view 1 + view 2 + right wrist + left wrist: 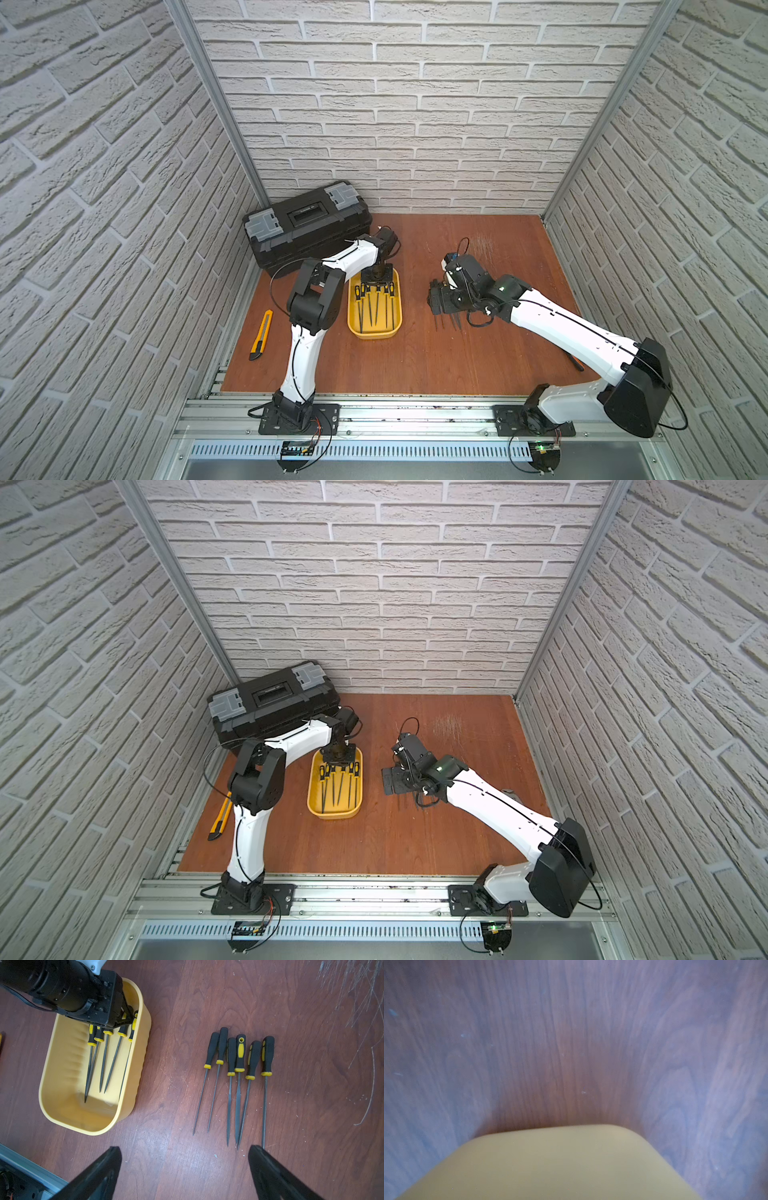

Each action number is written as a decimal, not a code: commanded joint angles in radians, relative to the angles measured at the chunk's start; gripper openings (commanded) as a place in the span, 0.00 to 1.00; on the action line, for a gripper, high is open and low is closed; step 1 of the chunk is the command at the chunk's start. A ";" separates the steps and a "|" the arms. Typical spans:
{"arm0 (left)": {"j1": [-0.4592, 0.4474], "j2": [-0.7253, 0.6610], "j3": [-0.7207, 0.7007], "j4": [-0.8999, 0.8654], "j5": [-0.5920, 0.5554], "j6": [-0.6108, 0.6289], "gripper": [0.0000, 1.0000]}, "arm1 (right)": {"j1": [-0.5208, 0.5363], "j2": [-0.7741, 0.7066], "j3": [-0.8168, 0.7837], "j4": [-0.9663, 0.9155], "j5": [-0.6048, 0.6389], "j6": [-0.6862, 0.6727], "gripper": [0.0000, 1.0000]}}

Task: Take the file tool out of the storage box
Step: Pick up the file tool from the storage box, then place the file tool at the center of the board.

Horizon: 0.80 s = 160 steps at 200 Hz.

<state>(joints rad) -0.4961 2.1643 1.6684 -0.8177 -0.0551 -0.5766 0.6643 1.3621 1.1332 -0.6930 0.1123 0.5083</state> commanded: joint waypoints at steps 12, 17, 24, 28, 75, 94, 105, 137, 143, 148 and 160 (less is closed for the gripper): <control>-0.004 -0.050 -0.016 -0.018 0.030 0.005 0.13 | -0.005 -0.036 -0.026 0.035 -0.078 -0.008 0.99; -0.002 -0.066 -0.021 -0.012 0.045 0.004 0.13 | -0.004 -0.040 -0.031 0.044 -0.101 -0.007 0.99; 0.002 -0.090 -0.032 -0.002 0.062 -0.003 0.13 | -0.005 -0.048 -0.041 0.060 -0.124 -0.007 0.98; 0.005 -0.104 -0.037 0.001 0.073 -0.007 0.13 | -0.005 -0.053 -0.047 0.072 -0.142 -0.003 0.97; 0.049 -0.284 -0.075 0.053 0.213 -0.063 0.13 | -0.004 -0.079 -0.060 0.136 -0.249 0.022 0.84; 0.066 -0.349 -0.105 0.095 0.266 -0.091 0.13 | -0.004 -0.078 -0.070 0.187 -0.297 0.054 0.75; 0.075 -0.383 -0.121 0.116 0.288 -0.107 0.12 | 0.000 -0.074 -0.078 0.232 -0.333 0.082 0.71; 0.079 -0.449 -0.184 0.201 0.326 -0.161 0.12 | 0.024 -0.055 -0.073 0.317 -0.356 0.132 0.61; 0.080 -0.455 -0.197 0.218 0.341 -0.173 0.12 | 0.028 -0.047 -0.068 0.328 -0.359 0.135 0.59; 0.082 -0.462 -0.209 0.236 0.353 -0.182 0.11 | 0.030 -0.039 -0.064 0.337 -0.364 0.139 0.58; 0.084 -0.474 -0.233 0.266 0.378 -0.205 0.11 | 0.032 -0.018 -0.057 0.364 -0.382 0.146 0.56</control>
<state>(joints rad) -0.4171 1.7161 1.4849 -0.6479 0.2443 -0.7204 0.6819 1.3132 1.0657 -0.4419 -0.2203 0.6170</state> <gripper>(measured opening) 0.198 0.577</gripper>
